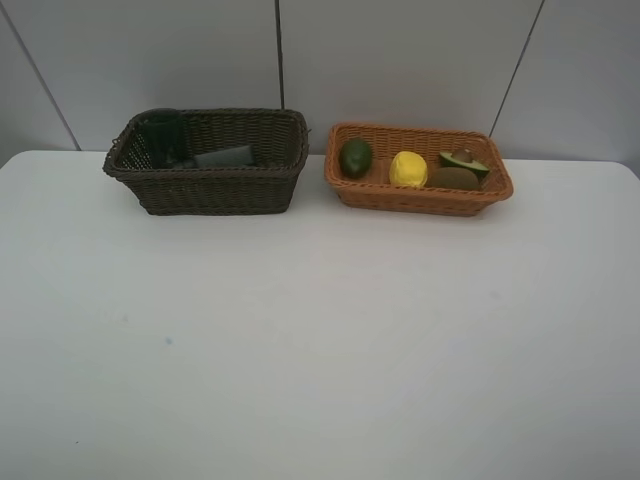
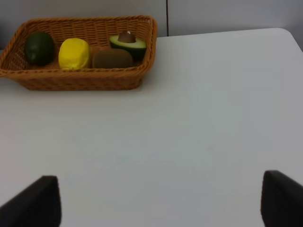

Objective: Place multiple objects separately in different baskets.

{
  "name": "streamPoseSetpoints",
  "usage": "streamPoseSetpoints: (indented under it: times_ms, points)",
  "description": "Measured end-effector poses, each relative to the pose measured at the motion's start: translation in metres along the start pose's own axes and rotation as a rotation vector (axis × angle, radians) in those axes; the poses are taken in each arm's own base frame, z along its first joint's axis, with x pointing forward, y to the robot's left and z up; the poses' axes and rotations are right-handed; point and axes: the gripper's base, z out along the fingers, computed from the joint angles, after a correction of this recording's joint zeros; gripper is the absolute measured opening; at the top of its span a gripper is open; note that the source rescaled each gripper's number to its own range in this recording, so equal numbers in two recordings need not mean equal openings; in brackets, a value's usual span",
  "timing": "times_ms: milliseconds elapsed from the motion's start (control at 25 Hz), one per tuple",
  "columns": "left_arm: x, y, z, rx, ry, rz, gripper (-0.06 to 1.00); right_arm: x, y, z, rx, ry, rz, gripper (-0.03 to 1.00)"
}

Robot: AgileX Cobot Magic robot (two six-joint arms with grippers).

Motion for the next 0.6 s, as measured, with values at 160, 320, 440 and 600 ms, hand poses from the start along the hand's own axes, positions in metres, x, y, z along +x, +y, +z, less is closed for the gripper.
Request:
streamPoseSetpoints:
  times_ms: [160, 320, 440, 600]
  points:
    - [0.0, 0.0, 0.0, 0.0, 0.0, 0.0, 0.99, 0.0002, 0.0005, -0.0003, 0.025, 0.0, 0.015, 1.0]
    - [0.0, 0.0, 0.0, 0.0, 0.0, 0.0, 0.99, 0.0001, 0.0005, -0.0003, 0.026, -0.001, 0.016, 1.0]
    - [0.0, 0.0, 0.0, 0.0, 0.0, 0.0, 0.99, 0.0001, 0.0005, -0.0003, 0.026, -0.001, 0.016, 1.0]
    - [0.0, 0.0, 0.0, 0.0, 0.0, 0.0, 0.99, 0.0001, 0.0005, -0.0003, 0.026, -0.001, 0.016, 1.0]
